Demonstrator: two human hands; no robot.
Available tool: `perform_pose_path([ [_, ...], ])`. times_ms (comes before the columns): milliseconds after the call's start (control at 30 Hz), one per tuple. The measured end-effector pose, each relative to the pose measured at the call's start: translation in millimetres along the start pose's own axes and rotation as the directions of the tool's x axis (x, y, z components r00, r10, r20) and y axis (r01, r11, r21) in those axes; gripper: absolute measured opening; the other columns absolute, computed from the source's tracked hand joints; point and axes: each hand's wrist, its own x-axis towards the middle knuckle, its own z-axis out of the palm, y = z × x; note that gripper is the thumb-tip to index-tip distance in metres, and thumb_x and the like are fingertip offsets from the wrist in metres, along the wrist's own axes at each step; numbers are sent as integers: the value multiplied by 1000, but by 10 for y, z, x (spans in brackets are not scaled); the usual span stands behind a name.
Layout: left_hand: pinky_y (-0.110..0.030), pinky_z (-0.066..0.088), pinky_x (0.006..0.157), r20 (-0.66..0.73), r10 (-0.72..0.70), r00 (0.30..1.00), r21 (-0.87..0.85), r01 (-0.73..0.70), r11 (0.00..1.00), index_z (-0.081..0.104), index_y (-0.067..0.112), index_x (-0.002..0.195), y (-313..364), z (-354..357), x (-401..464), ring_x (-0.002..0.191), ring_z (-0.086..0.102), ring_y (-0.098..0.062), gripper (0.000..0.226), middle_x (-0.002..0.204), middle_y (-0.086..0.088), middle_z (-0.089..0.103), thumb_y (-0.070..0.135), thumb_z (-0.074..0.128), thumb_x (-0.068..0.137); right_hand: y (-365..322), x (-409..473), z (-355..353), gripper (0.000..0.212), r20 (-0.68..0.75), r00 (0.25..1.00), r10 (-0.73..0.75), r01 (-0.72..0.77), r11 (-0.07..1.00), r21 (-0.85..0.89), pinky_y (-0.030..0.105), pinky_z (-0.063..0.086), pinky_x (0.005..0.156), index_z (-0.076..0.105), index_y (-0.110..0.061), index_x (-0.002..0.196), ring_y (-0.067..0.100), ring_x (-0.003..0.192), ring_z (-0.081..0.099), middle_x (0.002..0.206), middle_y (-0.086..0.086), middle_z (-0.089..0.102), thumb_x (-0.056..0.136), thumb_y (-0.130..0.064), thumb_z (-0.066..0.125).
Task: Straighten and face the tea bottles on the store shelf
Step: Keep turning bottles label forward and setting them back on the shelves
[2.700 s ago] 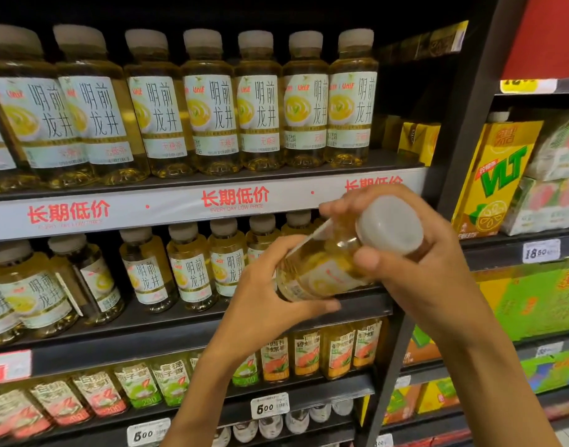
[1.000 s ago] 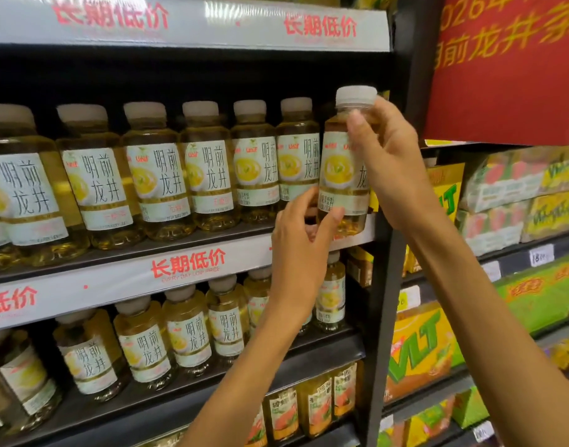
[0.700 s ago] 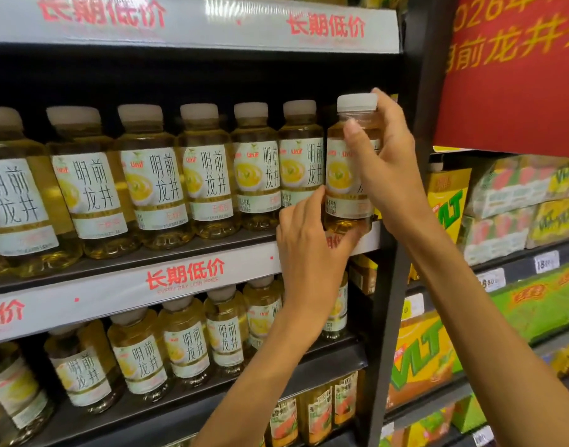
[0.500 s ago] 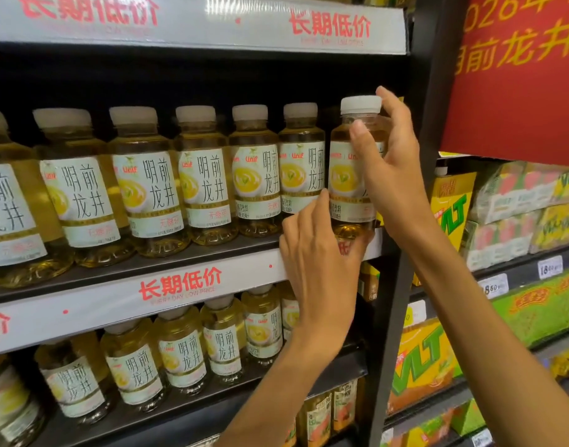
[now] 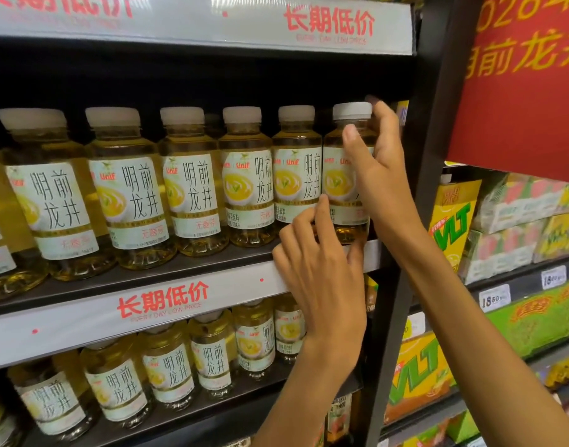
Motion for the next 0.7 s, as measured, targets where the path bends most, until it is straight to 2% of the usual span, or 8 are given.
perform_pose_path([
  [400, -39, 44, 80, 7, -7, 1000, 80, 6, 997, 57, 12, 129, 55, 74, 10, 102, 59, -26, 61, 116, -6, 63, 25, 80, 74, 76, 106, 11, 57, 23, 999, 43, -43, 999, -24, 48, 40, 106, 22, -6, 146, 29, 133, 42, 145, 16, 38, 99, -25, 48],
  [700, -39, 45, 83, 24, 5, 1000, 52, -6, 999, 63, 11, 122, 29, 50, 1, 104, 60, -25, 41, 115, -4, 67, 23, 72, 83, 108, 130, 43, 37, 12, 997, 75, -75, 997, 26, 48, 48, 95, 38, -2, 129, 29, 117, 55, 125, 19, 52, 99, -22, 50],
])
